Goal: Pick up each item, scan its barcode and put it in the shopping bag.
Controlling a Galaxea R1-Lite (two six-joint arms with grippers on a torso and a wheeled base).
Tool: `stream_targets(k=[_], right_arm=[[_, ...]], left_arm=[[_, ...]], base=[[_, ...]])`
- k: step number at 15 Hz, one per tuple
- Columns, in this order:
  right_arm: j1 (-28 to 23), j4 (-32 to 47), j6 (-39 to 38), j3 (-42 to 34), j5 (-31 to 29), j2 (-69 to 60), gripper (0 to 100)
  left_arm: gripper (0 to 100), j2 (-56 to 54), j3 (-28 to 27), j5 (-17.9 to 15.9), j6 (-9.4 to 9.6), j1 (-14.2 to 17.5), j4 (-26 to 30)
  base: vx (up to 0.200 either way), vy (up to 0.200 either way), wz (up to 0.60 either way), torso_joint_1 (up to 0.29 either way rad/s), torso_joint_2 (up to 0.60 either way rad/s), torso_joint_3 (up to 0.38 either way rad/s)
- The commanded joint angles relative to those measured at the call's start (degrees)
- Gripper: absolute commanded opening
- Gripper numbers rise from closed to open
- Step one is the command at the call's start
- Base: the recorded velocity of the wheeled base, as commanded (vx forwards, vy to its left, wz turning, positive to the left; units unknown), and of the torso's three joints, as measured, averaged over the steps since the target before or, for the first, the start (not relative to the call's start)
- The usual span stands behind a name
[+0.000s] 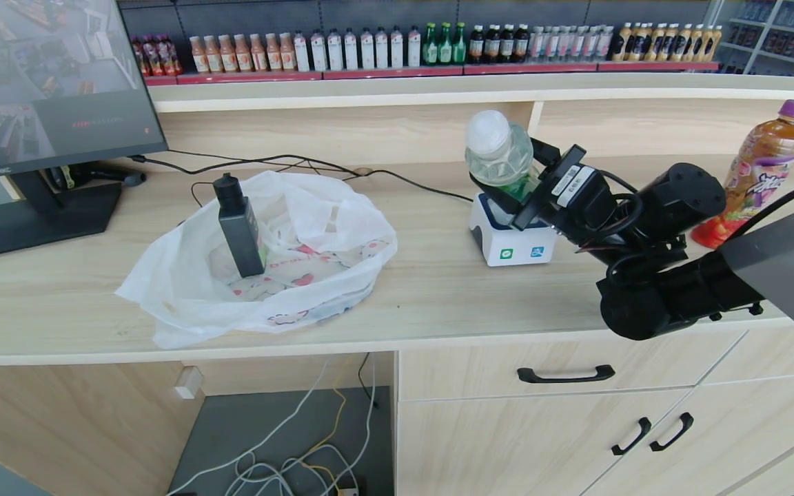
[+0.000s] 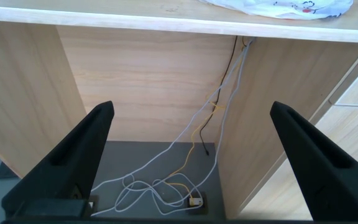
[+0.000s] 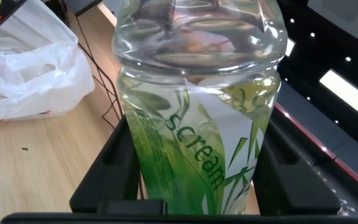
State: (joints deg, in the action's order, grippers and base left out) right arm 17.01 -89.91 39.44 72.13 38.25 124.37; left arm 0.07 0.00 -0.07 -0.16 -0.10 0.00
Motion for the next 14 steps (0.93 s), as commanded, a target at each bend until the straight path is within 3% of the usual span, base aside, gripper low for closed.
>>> stream_targets(k=[1, 9, 14], right_arm=[[0.0, -0.1, 0.0, 0.0, 0.0, -0.4, 0], [0.0, -0.1, -0.9, -3.9, -0.5, -6.2, 0], [0.0, -0.1, -3.3, -8.0, -6.5, -11.9, 0]], left_arm=[[100, 0.0, 0.0, 0.0, -0.02, 0.0, 0.0], [100, 0.0, 0.0, 0.0, -0.02, 0.0, 0.0], [100, 0.0, 0.0, 0.0, -0.02, 0.0, 0.0]], base=[[0.000, 0.000, 0.00, 0.000, 0.00, 0.000], [0.000, 0.000, 0.00, 0.000, 0.00, 0.000], [0.000, 0.000, 0.00, 0.000, 0.00, 0.000]])
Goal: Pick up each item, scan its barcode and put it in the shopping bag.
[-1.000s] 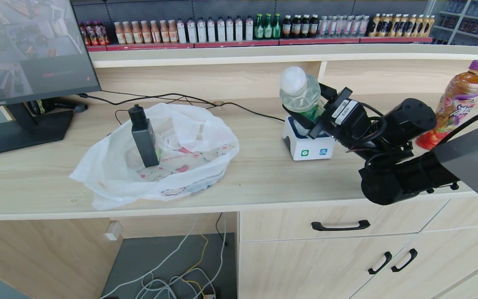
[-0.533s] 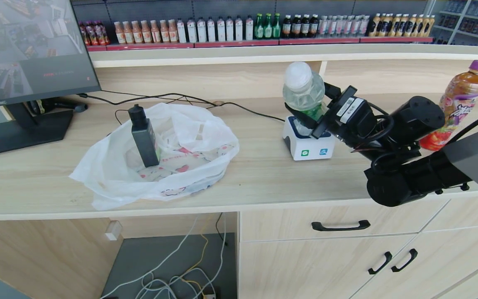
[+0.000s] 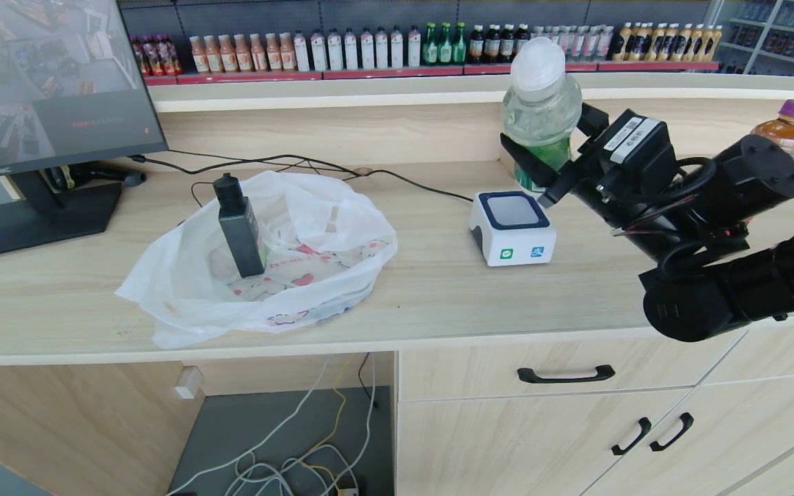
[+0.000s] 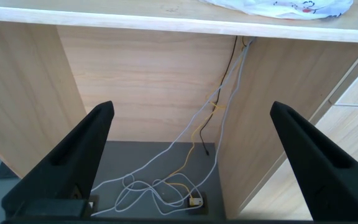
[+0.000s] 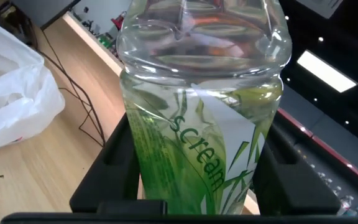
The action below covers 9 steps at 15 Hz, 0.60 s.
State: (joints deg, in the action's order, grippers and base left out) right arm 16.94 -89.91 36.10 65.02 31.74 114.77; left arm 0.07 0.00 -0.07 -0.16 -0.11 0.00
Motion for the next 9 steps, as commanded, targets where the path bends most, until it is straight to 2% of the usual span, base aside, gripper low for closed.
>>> stream_targets(k=[1, 4, 9], right_arm=[[0.6, -0.1, -1.0, -5.7, -3.1, -5.7, 0], [1.0, -0.1, -4.5, -15.0, -9.5, -11.6, 0], [1.5, -0.1, -14.7, -19.6, -12.0, -14.8, 0]], left_arm=[[100, 0.0, 0.0, 0.0, -0.02, 0.0, 0.0], [100, 0.0, 0.0, 0.0, -0.02, 0.0, 0.0], [100, 0.0, 0.0, 0.1, -0.02, 0.0, 0.0]], base=[[0.000, 0.000, 0.00, 0.000, 0.00, 0.000], [0.000, 0.000, 0.00, 0.000, 0.00, 0.000], [0.000, 0.000, 0.00, 0.000, 0.00, 0.000]])
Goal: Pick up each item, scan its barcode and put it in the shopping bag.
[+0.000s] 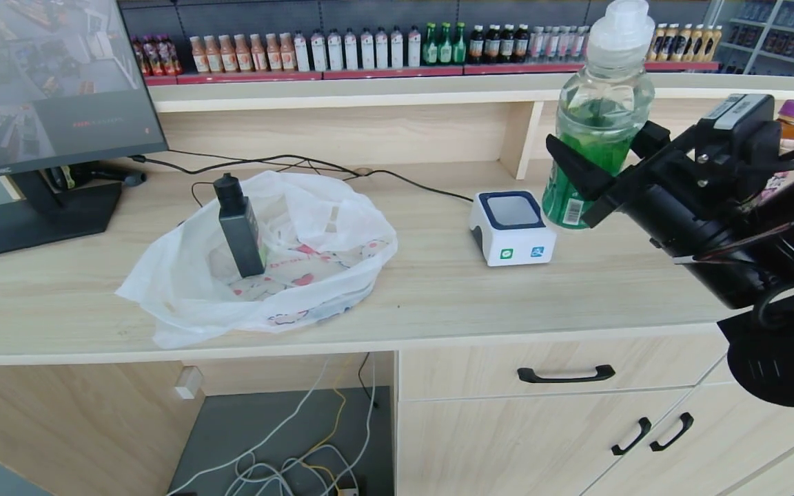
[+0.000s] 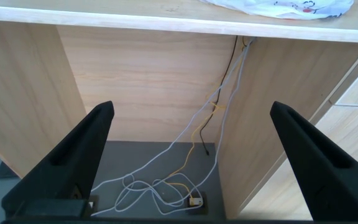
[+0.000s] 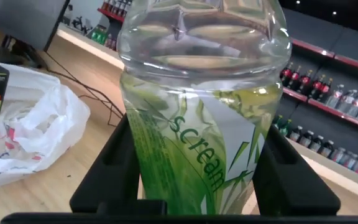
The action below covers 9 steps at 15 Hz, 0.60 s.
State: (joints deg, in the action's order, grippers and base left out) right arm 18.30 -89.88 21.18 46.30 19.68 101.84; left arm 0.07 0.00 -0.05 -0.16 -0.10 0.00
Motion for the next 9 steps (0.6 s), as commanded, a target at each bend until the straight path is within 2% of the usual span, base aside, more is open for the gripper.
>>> stream_targets(k=[1, 2, 7, 9], right_arm=[[0.0, -0.1, -2.7, -1.2, -1.5, -2.8, 0], [0.0, -0.1, -6.8, -1.7, -5.1, -4.0, 0], [0.2, -0.1, -13.6, -2.4, -6.2, -5.6, 0], [0.3, -0.1, -15.4, -3.7, -10.1, -6.6, 0]], left_arm=[[100, 0.0, 0.0, 0.0, -0.02, 0.0, 0.0], [100, 0.0, 0.0, 0.0, -0.02, 0.0, 0.0], [100, 0.0, 0.0, 0.0, -0.02, 0.0, 0.0], [100, 0.0, 0.0, 0.0, -0.11, 0.0, 0.0]], base=[[0.000, 0.000, 0.00, 0.000, 0.00, 0.000], [0.000, 0.000, 0.00, 0.000, 0.00, 0.000], [0.000, 0.000, 0.00, 0.000, 0.00, 0.000], [0.000, 0.000, 0.00, 0.000, 0.00, 0.000]])
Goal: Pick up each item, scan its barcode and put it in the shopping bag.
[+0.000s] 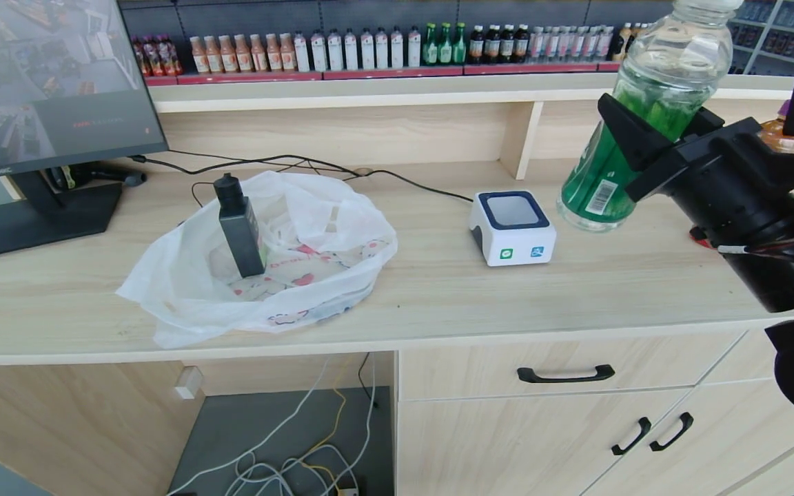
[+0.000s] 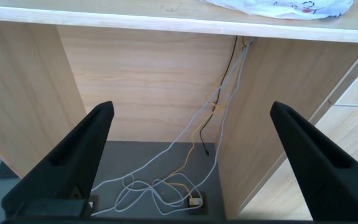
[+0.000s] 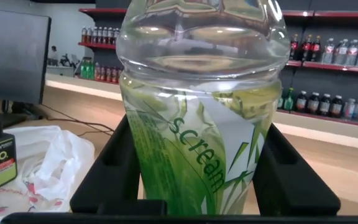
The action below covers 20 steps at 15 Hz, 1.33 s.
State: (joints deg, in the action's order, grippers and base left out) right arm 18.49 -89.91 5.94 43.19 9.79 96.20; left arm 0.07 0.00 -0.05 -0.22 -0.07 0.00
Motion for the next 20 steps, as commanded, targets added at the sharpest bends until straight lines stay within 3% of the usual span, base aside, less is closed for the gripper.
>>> stream_targets(k=[1, 10, 20], right_arm=[[0.3, -0.1, -0.5, -0.8, -1.7, -1.0, 0], [2.0, -0.1, -2.1, 0.7, -4.0, 2.2, 0], [2.2, -0.1, -2.9, -0.2, -4.0, 2.7, 0]], left_arm=[[100, 0.0, 0.0, 0.0, -0.04, 0.0, 0.0], [100, 0.0, 0.0, 0.0, -0.04, 0.0, 0.0], [100, 0.0, 0.0, 0.0, -0.04, 0.0, 0.0]], base=[[0.000, 0.000, 0.00, 0.000, 0.00, 0.000], [0.000, 0.000, 0.00, 0.000, 0.00, 0.000], [0.000, 0.200, 0.00, 0.001, 0.00, 0.002]])
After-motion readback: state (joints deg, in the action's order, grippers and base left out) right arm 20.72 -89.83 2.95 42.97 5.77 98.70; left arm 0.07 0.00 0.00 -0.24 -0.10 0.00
